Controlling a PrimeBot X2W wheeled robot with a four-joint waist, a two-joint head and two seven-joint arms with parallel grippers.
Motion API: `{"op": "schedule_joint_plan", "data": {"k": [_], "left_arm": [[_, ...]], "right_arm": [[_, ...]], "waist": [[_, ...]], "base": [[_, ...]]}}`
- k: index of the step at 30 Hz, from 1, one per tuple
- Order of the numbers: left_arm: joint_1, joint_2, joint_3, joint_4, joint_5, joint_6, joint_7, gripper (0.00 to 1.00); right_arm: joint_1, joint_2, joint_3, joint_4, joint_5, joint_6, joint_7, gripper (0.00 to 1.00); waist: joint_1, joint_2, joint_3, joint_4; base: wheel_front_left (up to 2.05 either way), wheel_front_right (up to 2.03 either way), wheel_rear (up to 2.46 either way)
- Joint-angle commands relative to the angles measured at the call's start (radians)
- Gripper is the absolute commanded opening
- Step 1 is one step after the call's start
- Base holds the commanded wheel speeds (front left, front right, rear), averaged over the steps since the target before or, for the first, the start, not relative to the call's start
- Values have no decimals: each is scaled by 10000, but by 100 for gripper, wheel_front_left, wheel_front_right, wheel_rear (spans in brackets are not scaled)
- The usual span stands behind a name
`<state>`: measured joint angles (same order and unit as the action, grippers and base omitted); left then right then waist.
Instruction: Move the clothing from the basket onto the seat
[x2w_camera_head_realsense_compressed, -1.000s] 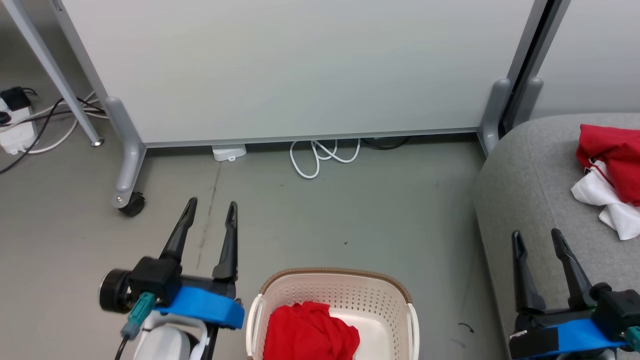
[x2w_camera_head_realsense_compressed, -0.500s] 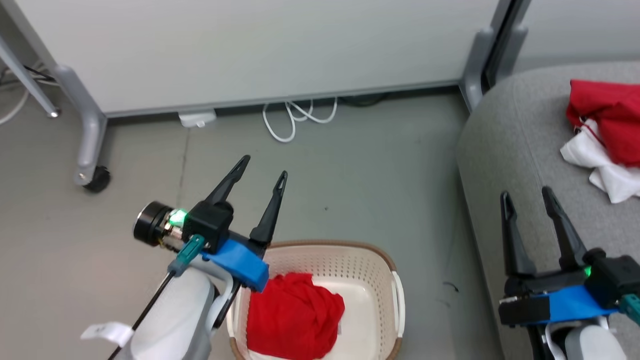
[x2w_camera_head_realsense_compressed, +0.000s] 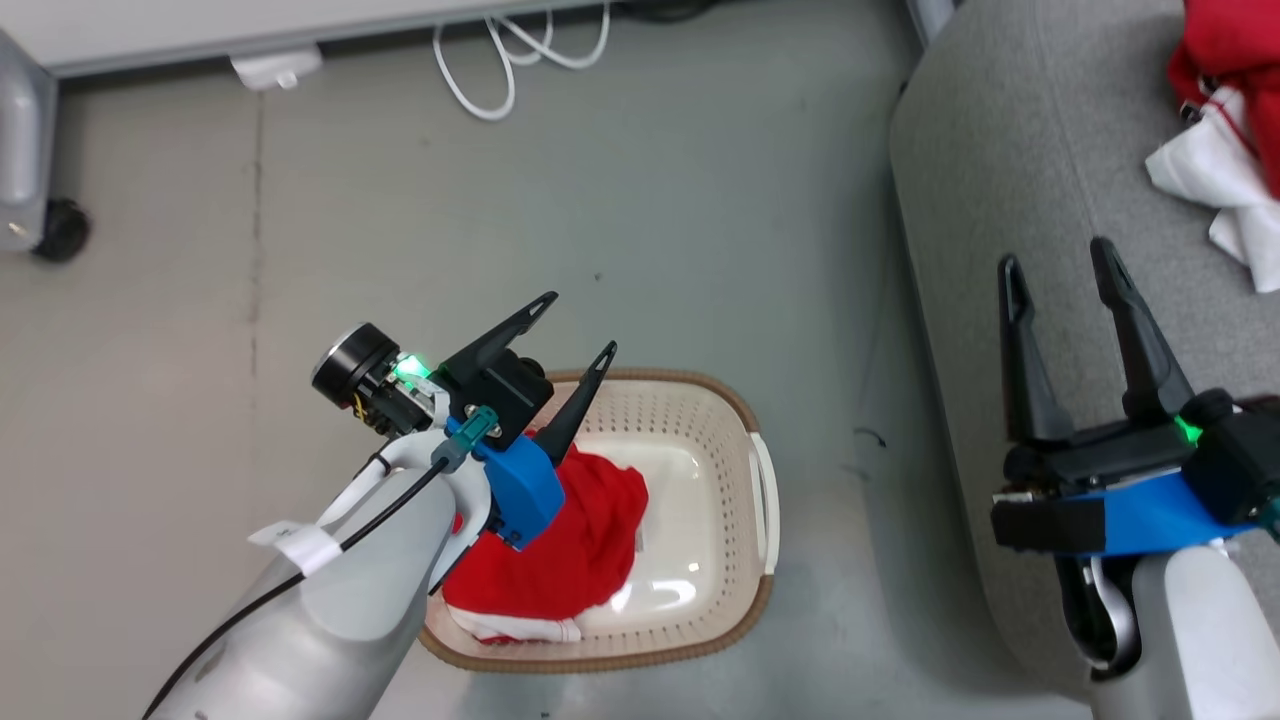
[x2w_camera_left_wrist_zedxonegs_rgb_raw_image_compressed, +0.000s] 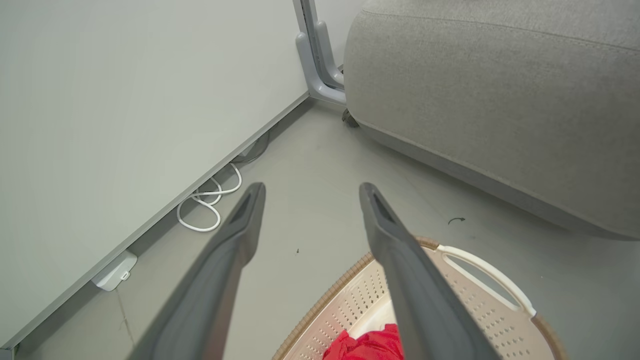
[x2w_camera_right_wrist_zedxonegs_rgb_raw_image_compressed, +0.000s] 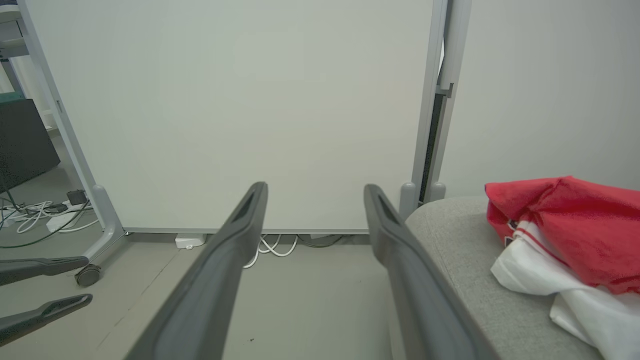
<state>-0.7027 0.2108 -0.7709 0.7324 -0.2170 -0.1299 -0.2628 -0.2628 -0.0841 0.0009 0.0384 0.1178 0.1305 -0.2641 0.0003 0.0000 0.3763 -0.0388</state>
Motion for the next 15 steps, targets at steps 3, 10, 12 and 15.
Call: {"op": "schedule_joint_plan", "data": {"k": [3, 10, 12, 15], "left_arm": [[-648, 25, -829, 773, -122, 0, -31, 100], [-1673, -74, -2391, 2303, -368, 0, -31, 100], [-1932, -139, -2824, 2718, -412, 0, -10, 100], [-2217, -237, -3550, 3308, -503, 0, 173, 100]], "right_arm": [[-561, -116, 126, -105, 22, 5, -5, 100], [-1262, -155, 333, -281, -17, 5, -5, 100], [-1432, -155, 377, -353, -20, 5, -5, 100], [-1633, -160, 437, -439, -35, 5, -5, 100]], "waist": [[-3, 0, 972, -353], [-3, 0, 2128, -633], [-3, 0, 2423, -711], [-3, 0, 2831, -812]], "base": [[0, 0, 0], [0, 0, 0], [0, 0, 0], [0, 0, 0]]}}
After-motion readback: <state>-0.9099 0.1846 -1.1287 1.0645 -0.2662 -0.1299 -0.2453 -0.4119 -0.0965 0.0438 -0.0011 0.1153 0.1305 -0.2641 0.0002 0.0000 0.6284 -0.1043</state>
